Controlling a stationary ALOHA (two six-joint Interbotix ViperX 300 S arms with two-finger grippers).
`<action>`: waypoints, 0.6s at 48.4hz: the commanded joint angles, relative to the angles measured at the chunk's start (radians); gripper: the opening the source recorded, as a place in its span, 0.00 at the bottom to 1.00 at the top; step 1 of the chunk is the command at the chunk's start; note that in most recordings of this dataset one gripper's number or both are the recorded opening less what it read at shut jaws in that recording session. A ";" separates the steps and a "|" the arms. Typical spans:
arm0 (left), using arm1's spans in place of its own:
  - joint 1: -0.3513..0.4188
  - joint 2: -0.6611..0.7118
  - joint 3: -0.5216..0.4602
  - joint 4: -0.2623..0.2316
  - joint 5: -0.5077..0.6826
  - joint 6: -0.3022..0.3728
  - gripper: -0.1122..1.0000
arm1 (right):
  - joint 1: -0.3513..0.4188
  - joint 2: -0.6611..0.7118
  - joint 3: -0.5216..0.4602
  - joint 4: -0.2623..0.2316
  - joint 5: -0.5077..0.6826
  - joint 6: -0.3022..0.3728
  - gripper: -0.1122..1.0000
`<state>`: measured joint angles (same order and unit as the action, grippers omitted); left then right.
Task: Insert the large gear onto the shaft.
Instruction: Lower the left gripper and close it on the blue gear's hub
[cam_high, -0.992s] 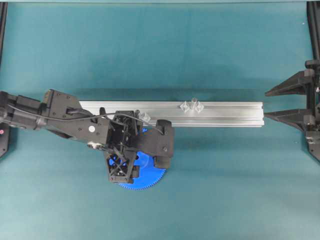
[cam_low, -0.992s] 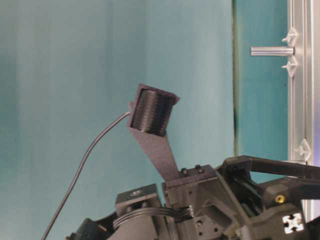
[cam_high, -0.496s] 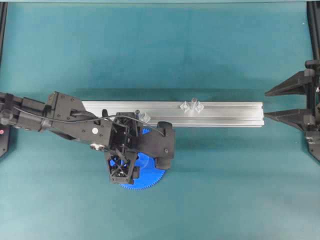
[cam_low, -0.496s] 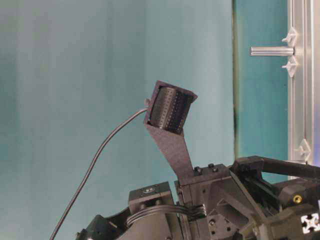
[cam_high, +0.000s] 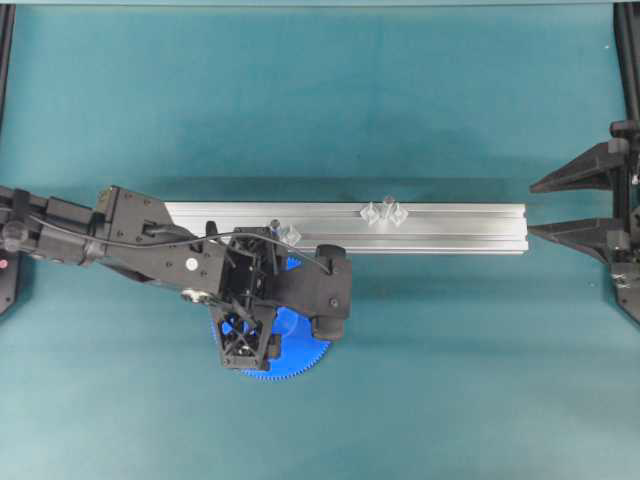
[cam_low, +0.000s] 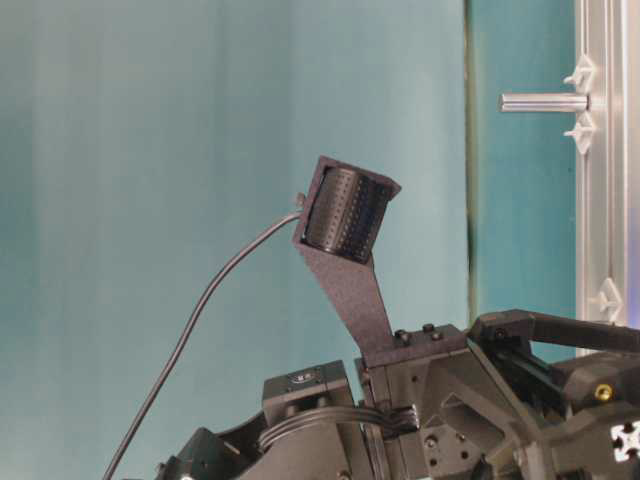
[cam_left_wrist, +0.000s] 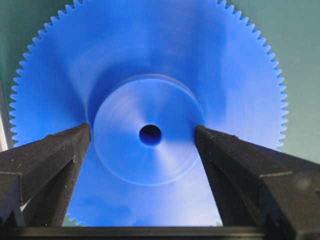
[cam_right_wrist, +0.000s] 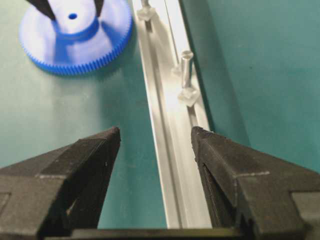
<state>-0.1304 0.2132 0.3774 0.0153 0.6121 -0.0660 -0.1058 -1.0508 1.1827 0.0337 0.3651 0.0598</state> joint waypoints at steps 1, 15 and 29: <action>-0.017 -0.009 -0.018 0.002 -0.017 -0.005 0.93 | 0.002 0.005 -0.009 0.000 -0.008 0.006 0.72; -0.017 -0.006 -0.008 0.002 -0.015 -0.021 0.93 | 0.002 0.005 -0.009 0.000 -0.008 0.006 0.72; -0.018 -0.006 0.009 0.002 -0.017 -0.029 0.93 | 0.003 0.005 -0.009 0.000 -0.008 0.006 0.72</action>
<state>-0.1381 0.2148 0.3881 0.0153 0.5983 -0.0936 -0.1058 -1.0508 1.1827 0.0337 0.3651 0.0598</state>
